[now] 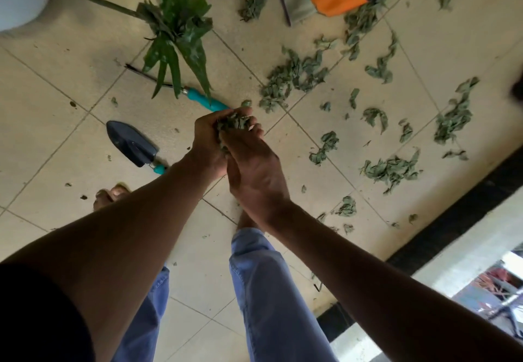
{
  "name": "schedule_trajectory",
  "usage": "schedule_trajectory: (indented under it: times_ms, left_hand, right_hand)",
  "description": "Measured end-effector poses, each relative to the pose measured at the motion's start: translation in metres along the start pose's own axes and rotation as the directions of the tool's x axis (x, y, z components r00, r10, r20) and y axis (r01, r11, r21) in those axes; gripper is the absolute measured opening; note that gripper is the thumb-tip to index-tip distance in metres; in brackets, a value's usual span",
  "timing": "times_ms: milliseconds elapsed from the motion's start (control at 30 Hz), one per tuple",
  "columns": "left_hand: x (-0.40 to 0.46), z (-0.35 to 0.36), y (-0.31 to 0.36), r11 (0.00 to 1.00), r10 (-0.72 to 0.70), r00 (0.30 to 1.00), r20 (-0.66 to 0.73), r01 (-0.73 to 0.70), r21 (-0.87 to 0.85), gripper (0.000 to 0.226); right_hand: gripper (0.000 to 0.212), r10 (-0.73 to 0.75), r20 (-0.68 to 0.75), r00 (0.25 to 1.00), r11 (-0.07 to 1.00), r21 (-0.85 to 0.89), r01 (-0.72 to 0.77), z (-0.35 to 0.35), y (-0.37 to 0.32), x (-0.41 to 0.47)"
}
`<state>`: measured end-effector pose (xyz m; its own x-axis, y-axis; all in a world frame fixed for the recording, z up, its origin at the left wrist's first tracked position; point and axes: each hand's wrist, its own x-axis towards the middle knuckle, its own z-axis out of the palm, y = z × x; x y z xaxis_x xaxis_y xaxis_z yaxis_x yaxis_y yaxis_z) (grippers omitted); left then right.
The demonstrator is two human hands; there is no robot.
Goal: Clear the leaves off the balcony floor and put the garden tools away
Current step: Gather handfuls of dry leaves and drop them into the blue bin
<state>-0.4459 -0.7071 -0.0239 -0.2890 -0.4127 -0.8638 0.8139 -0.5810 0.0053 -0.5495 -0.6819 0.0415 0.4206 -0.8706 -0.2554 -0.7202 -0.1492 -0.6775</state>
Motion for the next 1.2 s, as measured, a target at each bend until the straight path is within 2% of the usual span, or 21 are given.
schedule_trajectory:
  times_ms: [100,200,367,467,567,633,700,833,967,1100,1200]
  left_hand:
    - [0.001,0.008,-0.003,0.999,0.001,1.000,-0.005,-0.001,-0.043,0.034]
    - [0.000,0.010,-0.006,0.998,0.030,1.000,-0.008,-0.030,-0.046,0.037]
    - [-0.006,0.011,-0.010,0.997,0.042,0.999,-0.004,-0.042,-0.068,0.021]
    - [-0.007,0.012,-0.015,0.994,0.035,0.999,-0.024,-0.037,-0.104,0.031]
    - [-0.006,0.012,-0.015,0.984,0.078,0.997,-0.009,-0.078,-0.158,0.039]
    - [-0.001,0.010,-0.013,0.984,0.086,0.996,-0.022,-0.089,-0.156,0.033]
    - [0.006,0.005,-0.011,0.979,0.069,0.997,-0.034,-0.075,-0.190,0.031]
    - [0.017,-0.003,-0.011,0.978,0.023,0.999,-0.041,-0.031,-0.205,0.032]
    - [0.018,-0.007,-0.010,0.981,0.005,0.999,-0.047,-0.014,-0.192,0.028]
    - [0.015,-0.010,-0.005,0.983,-0.002,0.999,-0.032,-0.004,-0.183,0.027]
    - [0.014,-0.013,-0.003,0.986,-0.012,1.000,-0.024,0.007,-0.167,0.027]
  right_hand:
    - [0.032,0.015,0.025,1.000,0.997,-0.075,-0.013,0.005,0.007,-0.005]
    - [0.023,-0.002,-0.023,1.000,0.987,-0.159,-0.002,0.006,0.017,-0.003]
    - [0.012,0.028,-0.145,0.989,0.932,-0.353,-0.078,0.006,0.029,-0.001]
    - [0.019,-0.030,-0.164,0.986,0.956,-0.293,-0.020,0.000,0.028,-0.003]
    - [0.031,-0.081,-0.213,0.974,0.991,-0.124,0.055,-0.011,0.023,-0.005]
    - [0.033,-0.022,-0.261,0.965,0.997,-0.073,0.003,-0.020,0.029,-0.002]
    - [0.035,0.065,-0.269,0.961,0.986,-0.130,-0.103,-0.025,0.048,0.007]
    - [0.046,0.156,-0.163,0.974,0.916,-0.346,-0.204,-0.016,0.099,0.041]
    - [0.061,0.134,0.036,0.990,0.837,-0.540,-0.094,-0.002,0.127,0.074]
    - [0.068,0.174,0.062,0.983,0.816,-0.567,-0.109,0.000,0.131,0.091]
    - [0.064,0.146,0.074,0.987,0.839,-0.538,-0.084,-0.001,0.130,0.099]
